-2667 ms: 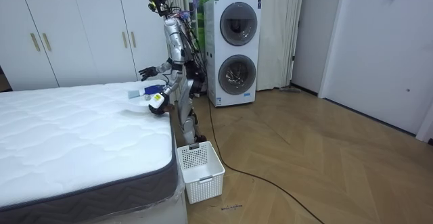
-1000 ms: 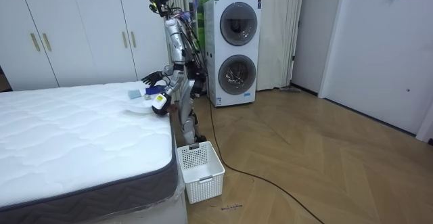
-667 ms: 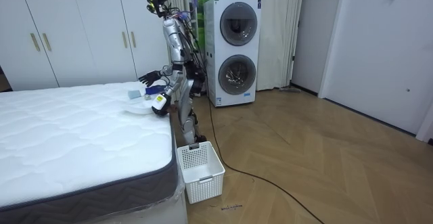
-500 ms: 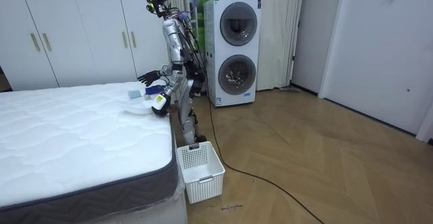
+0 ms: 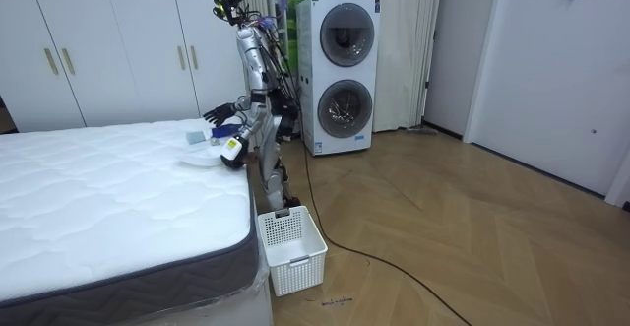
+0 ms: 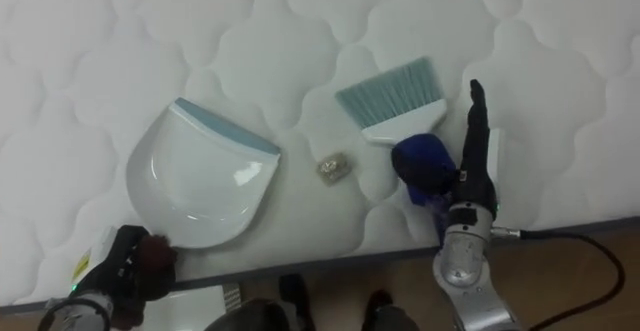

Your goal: Clean bed

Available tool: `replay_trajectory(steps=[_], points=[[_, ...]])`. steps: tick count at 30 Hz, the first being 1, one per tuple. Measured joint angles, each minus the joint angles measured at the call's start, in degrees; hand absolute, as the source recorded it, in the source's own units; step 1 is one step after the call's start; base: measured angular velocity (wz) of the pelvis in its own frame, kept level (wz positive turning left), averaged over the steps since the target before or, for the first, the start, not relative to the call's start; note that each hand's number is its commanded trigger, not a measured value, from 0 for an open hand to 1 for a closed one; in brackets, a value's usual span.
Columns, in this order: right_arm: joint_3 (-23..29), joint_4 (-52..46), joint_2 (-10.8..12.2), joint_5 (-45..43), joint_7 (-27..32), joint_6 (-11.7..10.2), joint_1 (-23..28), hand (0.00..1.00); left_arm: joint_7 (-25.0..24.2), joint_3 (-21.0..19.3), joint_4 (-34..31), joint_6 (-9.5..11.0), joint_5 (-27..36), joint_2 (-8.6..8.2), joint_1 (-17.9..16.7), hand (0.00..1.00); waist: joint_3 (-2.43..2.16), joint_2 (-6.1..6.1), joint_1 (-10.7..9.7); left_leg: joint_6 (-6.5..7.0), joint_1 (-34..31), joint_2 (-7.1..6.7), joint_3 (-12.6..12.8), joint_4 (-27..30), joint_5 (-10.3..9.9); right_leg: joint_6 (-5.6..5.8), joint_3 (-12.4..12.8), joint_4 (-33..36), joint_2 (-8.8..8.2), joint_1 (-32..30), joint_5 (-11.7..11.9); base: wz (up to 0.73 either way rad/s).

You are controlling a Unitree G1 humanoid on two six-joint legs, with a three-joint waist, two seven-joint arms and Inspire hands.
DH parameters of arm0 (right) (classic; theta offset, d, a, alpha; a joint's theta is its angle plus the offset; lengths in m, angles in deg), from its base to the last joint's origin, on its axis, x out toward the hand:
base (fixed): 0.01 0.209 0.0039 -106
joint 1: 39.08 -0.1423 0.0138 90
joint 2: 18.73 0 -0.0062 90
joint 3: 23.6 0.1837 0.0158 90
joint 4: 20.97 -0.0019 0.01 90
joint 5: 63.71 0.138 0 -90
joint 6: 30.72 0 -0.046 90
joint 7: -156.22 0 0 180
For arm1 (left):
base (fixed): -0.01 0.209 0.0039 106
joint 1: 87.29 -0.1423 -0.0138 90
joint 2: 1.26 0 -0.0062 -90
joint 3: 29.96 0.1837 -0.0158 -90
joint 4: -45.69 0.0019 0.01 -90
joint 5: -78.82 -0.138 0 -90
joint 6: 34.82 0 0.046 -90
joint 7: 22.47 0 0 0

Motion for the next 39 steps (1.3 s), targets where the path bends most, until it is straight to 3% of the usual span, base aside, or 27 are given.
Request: replay_trajectory(steps=[30,39], points=[[-2.41,12.79,-1.22,-4.89,-0.48,0.07,1.22,0.00,-0.92,0.07,-2.56,0.07,0.08,-0.01,-0.44,1.00,0.03,0.09,1.05,0.01,-0.73,0.08,0.31,0.05,-0.04,-0.02,-0.27,0.11,-0.08,-1.00,-0.07,0.00],[-3.44,15.33,-1.49,-8.95,0.57,3.80,-0.80,0.00,-1.10,1.32,-2.59,-1.64,0.17,-0.01,-0.31,1.00,0.02,0.17,1.44,0.02,-1.04,0.08,-1.26,0.92,-0.04,-0.04,-1.57,-0.02,-0.07,0.04,-0.06,0.07]])
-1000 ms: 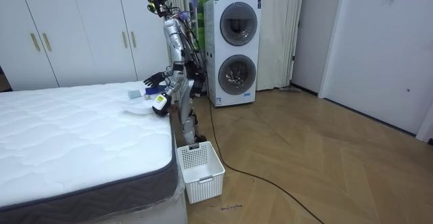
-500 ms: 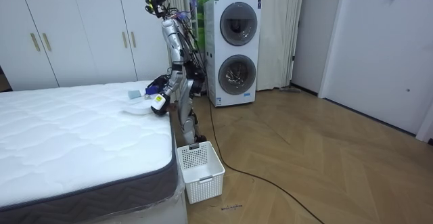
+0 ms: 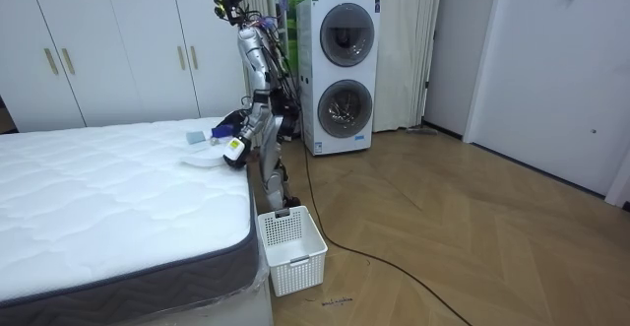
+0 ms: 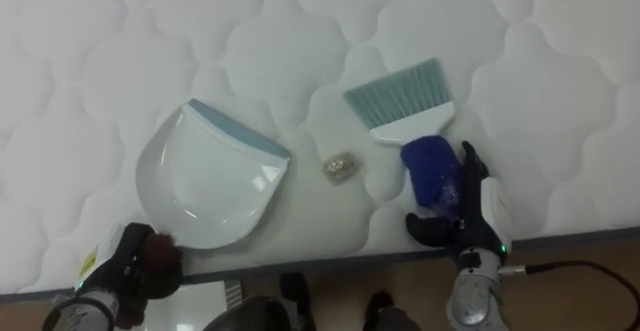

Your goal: Clean bed

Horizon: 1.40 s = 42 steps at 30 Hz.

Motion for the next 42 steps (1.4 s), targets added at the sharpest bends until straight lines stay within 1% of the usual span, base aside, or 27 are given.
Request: replay_trajectory(steps=[2,3,4,5,6,9,13,15,17,18,19,20,22,25,28,30,34,38,42], points=[[0.00,0.00,0.00,0.00,0.43,0.25,-0.18,0.00,-0.40,-0.01,-0.03,-0.43,0.00,0.00,0.07,1.00,0.04,0.08,0.15,0.00,-0.13,0.04,-0.16,0.20,0.00,-0.03,-0.12,0.03,0.01,0.02,0.02,0.02],[-0.09,-0.02,0.00,-0.02,0.65,0.70,-0.38,0.00,-0.87,-0.01,-0.01,-0.58,0.00,0.00,0.70,1.00,0.07,0.16,0.25,0.02,-0.23,0.05,-0.25,0.36,-0.01,-0.03,-0.22,0.13,-0.01,0.01,0.02,0.00],[-0.32,0.25,0.00,-0.20,0.98,0.99,-0.87,0.25,-1.26,-0.04,-0.02,-0.66,-0.08,0.00,1.03,1.00,0.12,0.24,0.48,0.05,-0.34,0.08,-0.26,0.48,-0.03,-0.04,-0.22,0.23,-0.01,-0.08,0.01,0.00],[-0.33,0.76,0.02,-0.34,0.99,1.15,-1.38,0.60,-1.38,-0.04,-0.03,-0.66,-0.09,0.00,1.23,1.00,0.15,0.30,0.57,0.09,-0.40,0.12,-0.22,0.56,-0.05,-0.05,-0.13,0.31,0.00,-0.17,0.00,-0.04],[-0.33,2.21,-0.03,-0.39,1.03,1.20,-2.45,1.00,-1.75,-0.03,-0.07,-0.66,-0.11,0.00,1.25,1.00,0.22,0.41,0.86,0.18,-0.57,0.18,-0.09,0.73,-0.11,-0.05,0.03,0.50,0.01,-0.43,0.00,-0.06],[-0.34,3.97,-0.18,-0.36,2.13,1.18,-3.44,1.00,-2.54,-0.06,-0.45,-0.66,-0.11,0.02,2.16,1.00,0.28,0.50,1.69,0.35,-1.34,0.19,0.01,0.85,-0.19,-0.05,0.15,1.05,-0.06,-1.37,-0.03,-0.04],[-0.37,7.30,-0.69,0.32,4.03,1.30,-6.08,1.00,-3.51,-0.01,-0.42,-0.66,-0.05,0.02,2.72,1.00,0.30,0.46,1.74,0.54,-1.44,0.04,-0.09,0.87,-0.08,0.03,0.06,1.06,0.05,-1.39,0.01,0.00],[-0.40,9.67,-2.13,0.59,3.89,1.54,-8.14,1.00,-3.93,0.35,-0.27,-0.81,-0.09,0.01,2.93,1.00,0.37,0.40,2.06,0.62,-1.47,0.06,-0.09,0.97,-0.03,0.18,0.11,1.04,0.19,-1.35,0.15,0.00],[-0.35,10.40,-2.69,1.08,3.92,2.56,-9.07,1.00,-4.79,0.57,-0.32,-1.28,-0.08,0.01,3.46,1.00,0.44,0.44,2.62,0.62,-1.48,0.13,-0.23,1.06,-0.03,0.17,0.05,0.97,0.33,-1.22,0.16,0.02],[-0.35,11.32,-3.36,1.75,3.92,3.23,-10.00,1.00,-4.98,1.15,-0.40,-1.69,-0.06,0.00,3.73,1.00,0.59,0.63,2.93,0.61,-1.48,0.14,-0.36,1.05,-0.03,0.16,-0.07,0.90,0.36,-1.10,0.16,0.05],[-0.28,11.68,-3.91,2.71,3.94,3.99,-11.04,1.00,-5.28,1.52,-0.73,-1.85,-0.07,-0.01,3.86,1.00,0.85,0.90,3.18,0.60,-1.48,0.10,-0.49,1.01,-0.02,0.15,-0.17,0.83,0.37,-1.01,0.14,0.06],[-0.27,11.93,-4.09,2.83,3.92,4.41,-11.44,1.00,-5.57,1.57,-1.01,-1.97,-0.07,-0.01,3.81,1.00,0.89,0.96,3.29,0.59,-1.50,0.08,-0.51,0.95,-0.01,0.14,-0.19,0.80,0.35,-1.01,0.13,0.06],[-0.24,11.99,-4.78,2.86,3.85,5.44,-11.87,1.00,-6.01,1.61,-2.17,-2.85,-0.09,-0.01,3.62,1.00,0.92,0.96,3.42,0.55,-1.55,0.04,-0.52,0.72,-0.02,0.10,-0.24,0.72,0.30,-1.06,0.05,0.06],[-0.21,11.92,-4.85,2.90,3.88,6.31,-12.07,1.00,-6.03,1.58,-2.99,-3.17,-0.11,-0.03,3.35,1.00,0.96,0.74,3.63,0.38,-1.74,-0.04,-0.47,0.84,-0.10,0.11,-0.24,0.99,0.05,-1.42,-0.03,0.02],[-0.20,11.94,-4.74,2.92,3.88,6.33,-11.74,1.00,-6.10,1.57,-3.38,-3.31,-0.10,-0.05,3.02,1.00,0.97,0.70,3.81,0.25,-1.75,-0.04,-0.47,0.79,-0.15,0.12,-0.27,1.13,0.00,-1.42,-0.03,0.00],[-0.25,12.00,-4.60,3.24,3.87,6.33,-11.67,1.00,-6.12,1.56,-4.48,-3.86,-0.08,-0.06,3.02,1.00,0.97,0.68,3.63,0.24,-1.75,-0.05,-0.48,0.74,-0.16,0.12,-0.30,1.09,0.01,-1.41,-0.03,0.00],[-0.29,12.06,-4.12,5.13,3.81,6.57,-11.70,1.00,-6.80,1.58,-4.52,-4.17,-0.08,-0.16,2.92,1.00,0.98,0.62,3.31,0.25,-1.74,-0.05,-0.54,0.70,-0.16,0.11,-0.31,1.16,0.04,-1.32,-0.02,0.00],[-0.27,12.80,-3.65,7.03,3.75,7.39,-12.47,1.00,-6.94,1.65,-4.55,-4.44,-0.09,-0.16,2.47,1.00,0.97,0.30,3.31,0.27,-1.67,-0.06,-0.61,0.72,-0.16,0.11,-0.24,1.11,0.06,-1.27,-0.02,0.00],[-0.27,13.24,-3.47,9.17,3.25,7.38,-12.65,1.00,-6.72,1.88,-4.97,-4.43,-0.10,-0.16,1.73,1.00,0.96,-0.10,3.30,0.28,-1.68,-0.06,-0.62,0.81,-0.15,0.11,-0.18,1.12,0.03,-1.26,-0.03,0.00]])
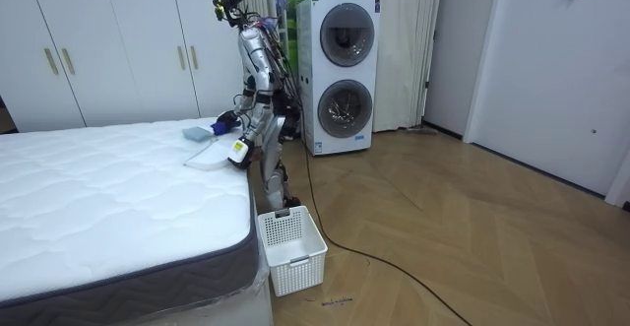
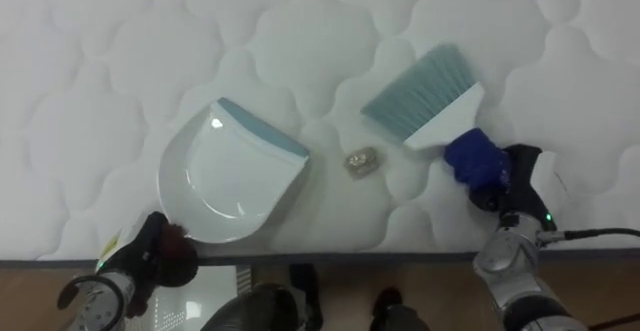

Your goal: Clean bed

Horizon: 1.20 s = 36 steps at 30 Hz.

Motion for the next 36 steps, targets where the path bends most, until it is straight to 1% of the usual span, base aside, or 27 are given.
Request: replay_trajectory(steps=[6,7,9,11,13,15,18,20,21,22,23,25,26,28,29,31,32,34,36], points=[[0.04,0.63,-0.03,1.15,-1.10,0.05,-0.31,1.00,0.49,0.31,0.01,0.01,-0.15,0.01,-0.03,1.00,0.04,-0.34,0.14,0.01,-0.02,0.09,-0.36,0.78,0.00,0.00,-0.49,-0.03,-0.11,0.43,0.00,0.01],[0.57,0.80,-0.05,1.19,-1.54,0.09,-0.87,1.00,0.60,0.30,0.03,-0.03,-0.15,0.02,0.52,1.00,0.07,-0.37,0.05,0.01,-0.06,0.09,-0.42,0.78,-0.01,0.00,-0.48,-0.01,-0.11,0.39,0.00,0.00],[1.63,0.99,-0.34,1.25,-2.47,0.18,-1.19,1.00,0.60,0.30,-0.02,-0.11,-0.25,0.30,0.44,1.00,0.07,-0.37,0.06,0.07,-0.26,0.16,-0.58,1.13,-0.08,-0.01,-0.46,0.12,-0.06,0.32,-0.01,0.00],[1.59,0.96,-0.98,1.29,-3.59,0.24,-1.31,1.00,0.61,0.61,-0.91,-0.73,-0.43,1.06,0.77,1.00,0.13,-0.47,-0.11,0.11,-0.33,0.07,-0.59,1.18,-0.10,0.03,-0.46,0.59,-0.24,0.17,-0.04,0.00],[1.59,0.82,-1.97,1.22,-4.98,0.82,-1.38,1.00,0.62,0.71,-1.45,-1.04,-2.41,2.18,1.13,1.00,0.20,-0.58,-0.01,0.24,-0.51,-0.02,-0.53,1.26,-0.16,0.06,-0.42,1.22,-0.50,-0.08,-0.07,0.00],[1.60,0.61,-2.69,1.11,-6.00,1.28,-1.48,1.00,0.62,0.71,-1.51,-1.41,-3.65,2.76,1.48,1.00,0.24,-0.64,0.01,0.39,-0.51,-0.12,-0.52,1.37,-0.26,0.17,-0.41,1.63,-0.71,-0.10,-0.14,0.00],[1.60,0.84,-3.79,-0.15,-7.02,2.28,-2.41,1.00,0.51,0.90,-1.94,-1.95,-5.81,4.08,1.60,1.00,0.38,-0.97,-0.15,0.68,-0.59,-0.77,-0.52,1.47,-0.21,0.37,-0.22,2.22,-1.41,-0.47,-0.57,0.05],[1.64,0.69,-4.80,-1.48,-7.53,2.84,-2.59,1.00,0.45,0.92,-3.54,-2.43,-6.64,5.38,1.33,1.00,0.28,-1.40,-0.02,0.91,-1.02,-0.98,-0.48,1.56,-0.13,0.46,0.04,2.59,-1.62,-1.08,-0.66,0.04],[1.64,0.57,-5.64,-2.95,-7.97,3.38,-3.09,1.00,0.47,0.93,-4.35,-2.57,-7.43,6.56,1.22,1.00,0.28,-1.78,-0.02,1.09,-1.68,-1.03,-0.45,1.81,-0.10,0.50,0.05,3.08,-1.83,-1.79,-0.66,0.00],[1.63,0.58,-6.16,-4.29,-8.05,3.99,-3.84,1.00,0.49,1.03,-4.55,-2.80,-8.13,7.37,1.20,1.00,0.30,-2.04,-0.11,1.20,-2.08,-1.05,-0.44,1.99,-0.04,0.50,-0.16,3.28,-2.02,-2.20,-0.62,0.00],[1.63,0.58,-6.44,-4.81,-8.05,4.23,-4.14,1.00,0.50,1.21,-4.69,-2.93,-8.23,7.69,1.20,1.00,0.28,-2.12,-0.23,1.24,-2.20,-1.05,-0.45,2.02,-0.02,0.51,-0.31,3.28,-2.07,-2.25,-0.59,0.00],[1.67,0.52,-7.83,-8.37,-8.05,5.09,-4.90,1.00,0.76,1.44,-6.11,-3.29,-10.99,8.87,0.61,1.00,0.27,-2.50,-0.17,1.34,-2.37,-1.08,-0.44,1.99,0.04,0.54,-0.44,3.21,-2.12,-2.37,-0.52,0.00],[1.67,0.50,-8.11,-9.33,-8.05,5.09,-4.98,1.00,0.90,1.42,-6.16,-3.32,-11.84,9.11,0.53,1.00,0.26,-2.63,-0.14,1.34,-2.36,-1.08,-0.44,1.99,0.04,0.55,-0.42,3.20,-2.11,-2.37,-0.52,0.00],[1.63,0.53,-9.33,-13.31,-8.07,5.15,-5.20,1.00,1.51,1.63,-6.26,-3.56,-14.76,10.22,0.40,1.00,0.32,-3.38,-0.24,1.34,-2.18,-1.08,-0.30,1.85,0.04,0.55,-0.34,3.21,-2.10,-2.36,-0.52,-0.02],[1.44,0.54,-9.69,-13.98,-8.07,5.23,-5.19,1.00,1.94,1.86,-6.26,-3.67,-15.29,10.53,0.37,1.00,0.34,-3.66,-0.12,1.34,-1.98,-1.04,-0.13,1.78,0.04,0.55,-0.12,3.22,-2.07,-2.31,-0.52,-0.08],[0.56,0.54,-10.95,-15.78,-8.06,6.37,-5.23,1.00,2.96,2.62,-6.26,-4.46,-15.90,11.03,0.04,1.00,0.22,-4.43,-0.06,1.33,-1.33,-1.00,0.19,1.67,0.03,0.55,0.21,3.14,-2.00,-1.92,-0.51,-0.07],[0.33,0.53,-11.30,-15.88,-8.05,6.57,-5.28,1.00,3.30,2.82,-6.26,-4.70,-15.90,11.04,0.01,1.00,0.22,-4.56,-0.04,1.33,-1.28,-0.99,0.25,1.66,0.03,0.55,0.24,3.15,-1.98,-1.92,-0.51,-0.03],[-0.10,0.51,-12.26,-18.24,-8.02,8.14,-6.03,1.00,3.70,3.18,-6.52,-5.55,-15.86,11.07,0.07,1.00,0.29,-4.80,-0.15,1.33,-1.27,-0.93,0.48,1.57,0.03,0.53,0.37,3.45,-1.97,-2.21,-0.49,-0.04],[-0.16,0.51,-12.48,-20.12,-8.01,8.90,-6.76,1.00,3.50,3.41,-7.26,-6.25,-15.86,11.33,-0.07,1.00,0.31,-4.94,-0.17,1.32,-1.21,-0.93,0.59,1.52,0.03,0.53,0.45,3.77,-2.00,-2.35,-0.49,-0.02]])
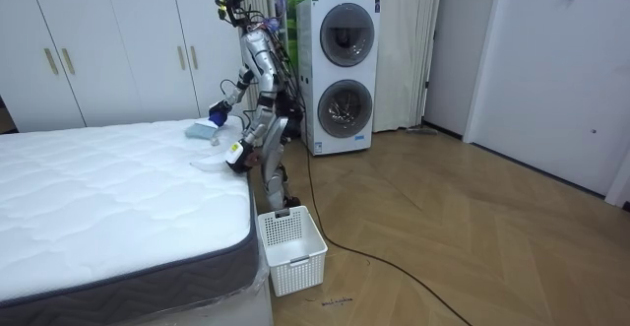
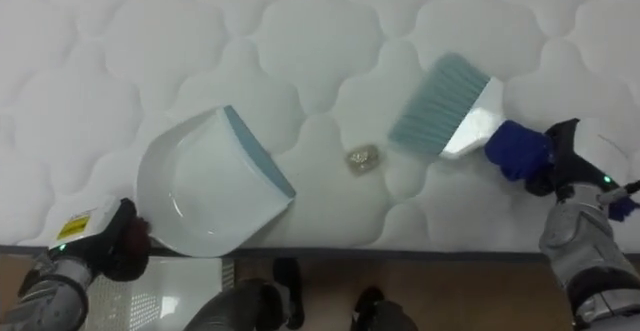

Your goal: Clean bed

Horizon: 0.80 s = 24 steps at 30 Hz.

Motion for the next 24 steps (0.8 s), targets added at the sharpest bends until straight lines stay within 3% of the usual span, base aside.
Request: replay_trajectory(steps=[7,13,24], points=[[-0.20,-0.51,-0.05,-9.61,0.02,1.23,-1.35,1.00,-0.55,0.45,-2.92,-1.17,-0.04,2.09,-0.67,1.00,0.16,-1.69,0.01,0.00,-0.22,0.24,0.41,0.33,0.01,-0.01,1.34,0.24,0.70,-0.58,0.10,-0.03],[-0.16,-0.17,-0.45,-17.62,1.82,2.20,-2.96,1.00,-0.76,1.28,-3.99,-1.24,-2.46,3.75,-0.54,1.00,0.19,-2.23,-0.22,0.02,-0.22,0.21,0.39,0.24,0.00,0.00,0.82,0.19,0.53,-0.53,0.29,0.00],[-0.17,0.06,-1.99,-30.26,5.99,3.84,-2.98,1.00,-0.09,1.45,-5.24,-1.64,-7.17,4.70,0.48,1.00,0.39,-2.58,-0.44,0.08,-1.08,0.10,-0.42,0.30,-0.04,0.00,-0.59,0.01,0.11,-0.59,0.31,0.03]])
